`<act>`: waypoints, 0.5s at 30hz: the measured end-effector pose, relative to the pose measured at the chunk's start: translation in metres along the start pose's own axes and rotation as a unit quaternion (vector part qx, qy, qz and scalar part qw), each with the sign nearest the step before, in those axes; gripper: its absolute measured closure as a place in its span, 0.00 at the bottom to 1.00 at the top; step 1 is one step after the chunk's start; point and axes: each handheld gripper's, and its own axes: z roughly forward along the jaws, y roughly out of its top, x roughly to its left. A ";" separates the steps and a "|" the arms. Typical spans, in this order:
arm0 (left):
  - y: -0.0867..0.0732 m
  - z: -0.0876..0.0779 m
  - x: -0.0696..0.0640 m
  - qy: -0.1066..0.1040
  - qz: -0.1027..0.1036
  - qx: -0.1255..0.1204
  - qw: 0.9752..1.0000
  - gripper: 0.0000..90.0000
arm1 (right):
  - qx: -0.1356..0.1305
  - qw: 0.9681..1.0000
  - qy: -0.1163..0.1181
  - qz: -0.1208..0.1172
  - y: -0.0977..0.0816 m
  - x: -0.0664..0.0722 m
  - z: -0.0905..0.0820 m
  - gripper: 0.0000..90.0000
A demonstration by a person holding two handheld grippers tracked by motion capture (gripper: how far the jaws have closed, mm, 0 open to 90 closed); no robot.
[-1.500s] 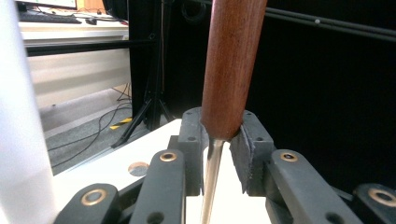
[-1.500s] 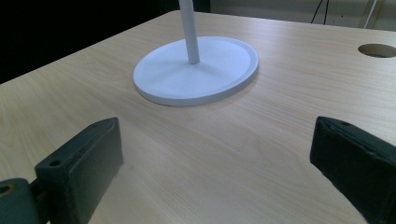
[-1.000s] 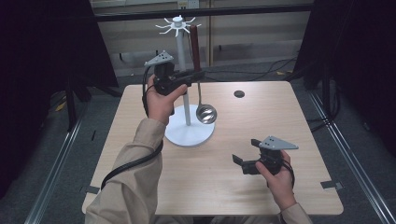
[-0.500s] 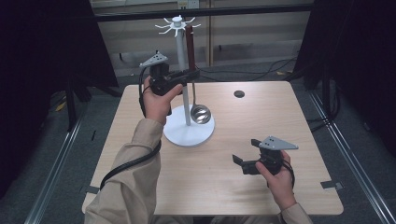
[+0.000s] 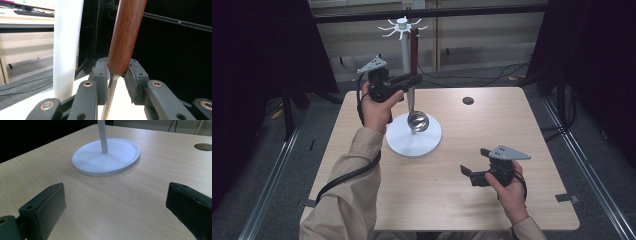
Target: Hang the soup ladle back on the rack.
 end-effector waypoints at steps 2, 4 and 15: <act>0.000 -0.001 0.000 0.000 -0.001 0.000 1.000 0.78 | 0.000 1.000 0.002 -0.002 0.000 0.000 0.000 0.02; 0.002 -0.002 -0.002 0.001 0.003 0.001 1.000 0.74 | -0.001 1.000 0.001 -0.004 0.002 0.001 0.000 0.03; -0.003 -0.004 -0.004 0.008 0.006 0.016 1.000 0.68 | -0.005 1.000 0.003 -0.006 0.003 0.000 -0.001 0.02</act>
